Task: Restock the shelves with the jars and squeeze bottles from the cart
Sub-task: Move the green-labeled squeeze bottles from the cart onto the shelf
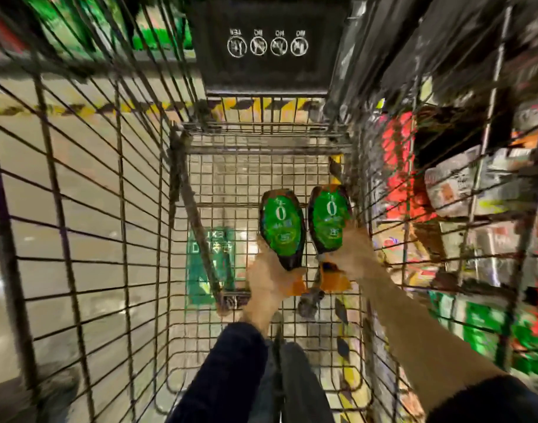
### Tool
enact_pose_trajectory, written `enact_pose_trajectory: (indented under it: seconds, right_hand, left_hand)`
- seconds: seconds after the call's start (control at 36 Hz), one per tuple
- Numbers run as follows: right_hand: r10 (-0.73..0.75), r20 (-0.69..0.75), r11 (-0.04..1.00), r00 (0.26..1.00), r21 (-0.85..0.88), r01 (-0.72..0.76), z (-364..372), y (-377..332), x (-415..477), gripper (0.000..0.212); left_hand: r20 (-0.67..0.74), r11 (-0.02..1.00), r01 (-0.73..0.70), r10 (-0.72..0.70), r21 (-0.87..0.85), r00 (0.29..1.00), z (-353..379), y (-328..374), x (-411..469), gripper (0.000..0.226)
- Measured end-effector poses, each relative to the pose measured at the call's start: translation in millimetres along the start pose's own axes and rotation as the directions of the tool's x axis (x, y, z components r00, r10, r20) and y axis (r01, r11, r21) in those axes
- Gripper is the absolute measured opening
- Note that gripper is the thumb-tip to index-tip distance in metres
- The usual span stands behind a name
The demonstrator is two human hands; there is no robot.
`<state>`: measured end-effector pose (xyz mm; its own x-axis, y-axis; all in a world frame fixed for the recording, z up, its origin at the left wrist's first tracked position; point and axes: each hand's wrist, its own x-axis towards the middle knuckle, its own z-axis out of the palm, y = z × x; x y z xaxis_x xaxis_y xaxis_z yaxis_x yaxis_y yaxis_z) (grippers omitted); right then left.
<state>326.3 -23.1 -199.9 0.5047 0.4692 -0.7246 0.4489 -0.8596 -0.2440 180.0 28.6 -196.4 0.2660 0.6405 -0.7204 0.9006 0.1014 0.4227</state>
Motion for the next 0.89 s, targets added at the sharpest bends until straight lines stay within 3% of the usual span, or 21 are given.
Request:
enact_pose_trajectory:
  seconds: [0.19,0.28,0.44,0.53,0.64,0.72,0.81,0.89]
  right_hand:
    - [0.160,0.028,0.976,0.987,0.147,-0.162,-1.4,-7.4,-4.3,0.112]
    - [0.187,0.067,0.960,0.980,0.201,-0.197,-3.8,-6.6,-4.5,0.108]
    - [0.221,0.091,0.932,0.971,0.275,-0.238,-4.7,-2.4,-4.2,0.095]
    - [0.237,0.107,0.922,0.966,0.290,-0.258,-1.9,-3.0,-4.3,0.091]
    - [0.257,0.109,0.893,0.960,0.354,-0.279,0.5,-5.0,-4.6,0.093]
    - [0.242,0.076,0.892,0.967,0.374,-0.253,-4.9,-11.2,-13.7,0.095]
    - [0.207,0.022,0.885,0.978,0.422,-0.197,-13.1,-18.8,-25.0,0.093]
    - [0.122,-0.046,0.891,0.991,0.446,-0.089,-25.3,-30.8,-36.0,0.081]
  left_hand:
    - [-0.006,1.000,-0.016,0.016,0.012,1.000,-2.8,-2.0,5.2,0.106]
    - [0.032,0.999,0.026,-0.025,-0.018,0.999,-3.1,-4.3,7.6,0.089]
    - [0.080,0.988,0.038,-0.026,-0.152,0.996,-5.3,-11.0,10.7,0.085]
    - [0.121,0.980,0.062,-0.039,-0.188,0.992,-12.3,-14.1,12.0,0.089]
    - [0.147,0.934,0.103,-0.056,-0.341,0.988,-17.6,-21.6,13.9,0.110]
    - [0.131,0.919,0.112,-0.066,-0.379,0.989,-29.6,-20.4,8.8,0.110]
    - [0.090,0.932,0.070,-0.040,-0.356,0.995,-49.7,-13.0,-1.8,0.088]
    - [0.045,0.946,0.030,-0.016,-0.324,0.999,-72.0,-4.9,-10.2,0.080]
